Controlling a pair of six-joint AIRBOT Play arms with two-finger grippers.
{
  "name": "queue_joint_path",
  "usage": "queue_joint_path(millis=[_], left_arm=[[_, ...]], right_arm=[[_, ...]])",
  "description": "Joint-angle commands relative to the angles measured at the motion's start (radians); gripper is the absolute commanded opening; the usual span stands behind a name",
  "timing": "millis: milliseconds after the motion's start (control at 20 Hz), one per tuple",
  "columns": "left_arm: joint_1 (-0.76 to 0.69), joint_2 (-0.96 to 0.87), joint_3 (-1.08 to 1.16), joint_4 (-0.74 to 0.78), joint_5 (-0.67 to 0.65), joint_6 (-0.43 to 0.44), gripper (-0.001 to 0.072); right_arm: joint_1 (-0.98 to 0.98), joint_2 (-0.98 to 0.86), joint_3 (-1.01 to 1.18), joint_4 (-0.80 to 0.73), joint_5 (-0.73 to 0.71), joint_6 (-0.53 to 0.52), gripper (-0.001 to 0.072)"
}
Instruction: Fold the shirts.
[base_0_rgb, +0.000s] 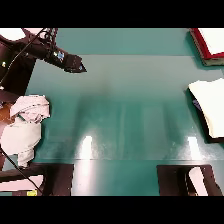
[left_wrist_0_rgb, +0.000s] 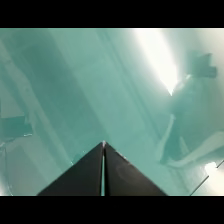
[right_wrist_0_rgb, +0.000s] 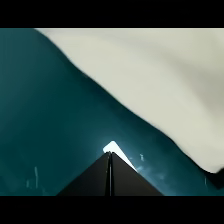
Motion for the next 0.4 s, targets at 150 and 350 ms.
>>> queue_joint_path(millis=[150,350], left_arm=[[0.000,0.000,0.000,-0.003,0.003,0.000,0.0026],[0.000,0.000,0.000,-0.003,0.003,0.000,0.0026]], right_arm=[[0.289,0.020,-0.002,0.045,-0.035,0.000,0.0015],[0.357,0.020,-0.002,0.045,-0.034,0.001,0.0015]])
